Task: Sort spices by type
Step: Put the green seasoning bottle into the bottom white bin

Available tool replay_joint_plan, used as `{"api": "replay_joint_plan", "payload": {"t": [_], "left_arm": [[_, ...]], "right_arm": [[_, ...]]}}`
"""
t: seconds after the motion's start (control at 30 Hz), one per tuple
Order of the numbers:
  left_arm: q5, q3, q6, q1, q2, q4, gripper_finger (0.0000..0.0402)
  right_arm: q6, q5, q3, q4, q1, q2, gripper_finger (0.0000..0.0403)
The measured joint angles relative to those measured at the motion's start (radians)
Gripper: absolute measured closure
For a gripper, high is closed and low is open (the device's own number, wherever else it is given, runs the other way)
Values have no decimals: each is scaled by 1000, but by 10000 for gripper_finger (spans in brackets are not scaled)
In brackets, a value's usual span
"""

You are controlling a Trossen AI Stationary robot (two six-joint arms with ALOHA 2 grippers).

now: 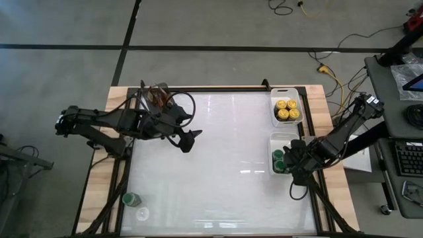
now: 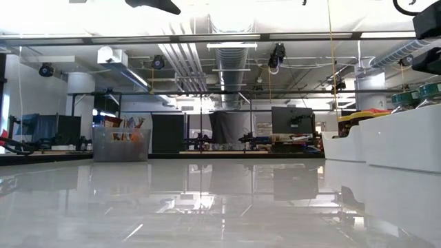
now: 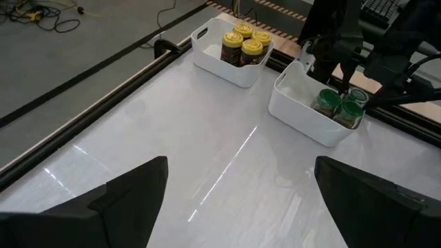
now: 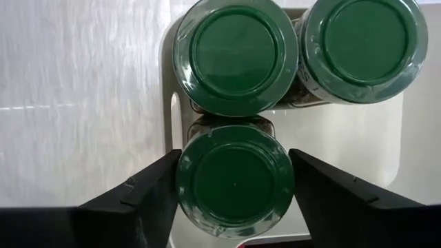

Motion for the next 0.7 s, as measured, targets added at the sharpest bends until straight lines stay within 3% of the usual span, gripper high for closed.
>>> {"api": "replay_joint_plan", "payload": {"t": [0.43, 0.7], "left_arm": [[0, 0, 48, -1, 0, 15, 51], [35, 0, 82, -3, 2, 91, 51]], "right_arm": [[-17, 7, 83, 7, 0, 0, 101], [-2, 118, 205, -44, 0, 2, 88]]}}
